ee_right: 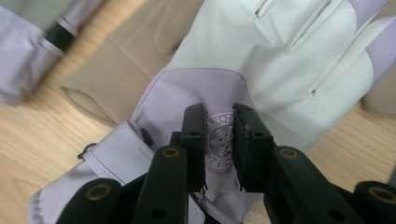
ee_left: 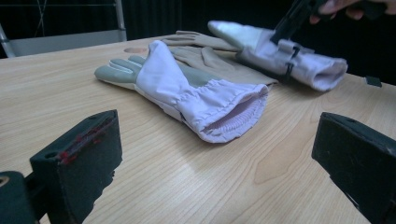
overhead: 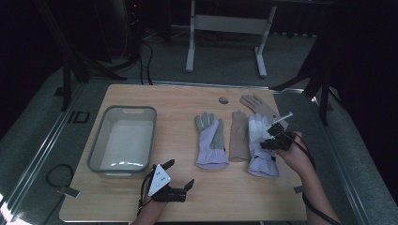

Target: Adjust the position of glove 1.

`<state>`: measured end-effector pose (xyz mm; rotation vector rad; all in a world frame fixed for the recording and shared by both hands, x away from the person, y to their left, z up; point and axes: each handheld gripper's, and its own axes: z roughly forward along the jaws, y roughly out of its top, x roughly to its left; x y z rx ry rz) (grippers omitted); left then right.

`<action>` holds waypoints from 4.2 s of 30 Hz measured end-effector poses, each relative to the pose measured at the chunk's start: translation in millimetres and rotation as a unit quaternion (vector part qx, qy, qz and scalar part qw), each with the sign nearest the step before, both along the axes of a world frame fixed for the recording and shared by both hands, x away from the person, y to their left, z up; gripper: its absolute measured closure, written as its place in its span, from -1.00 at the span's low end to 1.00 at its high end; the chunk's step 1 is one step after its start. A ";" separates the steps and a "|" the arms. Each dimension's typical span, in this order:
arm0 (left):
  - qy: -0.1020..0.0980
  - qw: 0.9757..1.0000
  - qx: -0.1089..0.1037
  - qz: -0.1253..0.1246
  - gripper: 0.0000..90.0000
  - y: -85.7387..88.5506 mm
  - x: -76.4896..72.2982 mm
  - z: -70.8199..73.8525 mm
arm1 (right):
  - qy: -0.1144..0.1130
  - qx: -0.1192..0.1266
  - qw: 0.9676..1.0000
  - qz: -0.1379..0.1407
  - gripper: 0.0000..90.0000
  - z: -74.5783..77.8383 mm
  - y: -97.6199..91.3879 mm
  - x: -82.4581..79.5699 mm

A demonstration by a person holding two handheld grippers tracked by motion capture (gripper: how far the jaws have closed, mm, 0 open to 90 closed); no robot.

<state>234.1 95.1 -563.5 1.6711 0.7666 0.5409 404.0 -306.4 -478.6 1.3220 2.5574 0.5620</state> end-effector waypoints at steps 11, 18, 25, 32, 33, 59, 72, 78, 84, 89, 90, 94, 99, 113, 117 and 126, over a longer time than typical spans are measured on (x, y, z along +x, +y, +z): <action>0.000 1.000 0.000 0.000 -0.96 0.2 0.1 0.0 | 0.016 0.011 1.000 -0.009 0.49 -21.7 -0.1 5.1; 0.001 1.000 -0.001 0.000 -0.96 0.3 0.2 0.0 | -0.012 0.042 0.998 -0.044 0.10 -5.7 -5.8 -1.9; 0.001 1.000 -0.001 0.000 -0.96 0.2 0.1 0.0 | -0.045 0.113 0.984 -0.127 0.14 -3.1 -19.2 -19.9; 0.001 1.000 0.000 0.000 -0.96 0.1 0.1 0.0 | -0.004 0.128 0.975 -0.184 0.21 -18.2 -23.3 -21.0; 0.001 1.000 0.000 0.000 -0.96 0.1 0.1 0.0 | -0.001 0.130 0.974 -0.184 0.21 -19.6 -22.2 -20.2; 0.000 1.000 0.001 0.001 -0.96 -0.3 0.0 0.0 | -0.025 0.098 0.980 -0.169 0.73 11.3 -9.7 -27.5; 0.000 1.000 0.000 0.001 -0.96 -0.1 -0.1 0.0 | -0.027 0.102 0.985 -0.133 0.73 56.0 35.0 -17.7; -0.002 1.000 0.000 0.001 -0.96 0.0 -0.2 0.0 | -0.017 0.110 0.988 -0.111 0.72 65.0 70.2 -11.6; -0.002 1.000 0.001 0.001 -0.96 0.1 -0.4 0.0 | -0.004 0.113 0.989 -0.090 0.72 66.1 107.1 -6.2; -0.003 1.000 0.000 0.000 -0.96 0.2 -0.6 0.0 | 0.004 0.104 0.992 -0.078 0.72 61.5 136.9 -2.8; -0.003 1.000 0.001 0.000 -0.96 0.2 -0.6 0.0 | 0.005 0.103 0.992 -0.076 0.72 60.4 142.2 -2.4; -0.004 1.000 0.000 0.000 -0.96 0.2 -0.7 0.0 | 0.017 0.112 0.991 -0.075 0.72 54.4 158.4 -0.5; -0.005 1.000 0.000 -0.001 -0.96 -0.1 -0.8 -0.1 | 0.037 0.099 0.991 -0.086 0.72 38.0 167.6 6.1; -0.005 1.000 0.004 -0.001 -0.96 -0.3 -0.9 0.0 | 0.064 0.069 0.992 -0.080 0.69 3.7 181.1 16.1; -0.005 1.000 0.004 -0.002 -0.96 -0.2 -0.8 0.0 | 0.062 0.059 0.994 -0.064 0.68 0.2 186.8 16.5; -0.003 1.000 0.002 -0.002 -0.96 0.1 -0.6 0.0 | 0.069 0.036 0.997 -0.024 0.57 -0.2 188.7 20.2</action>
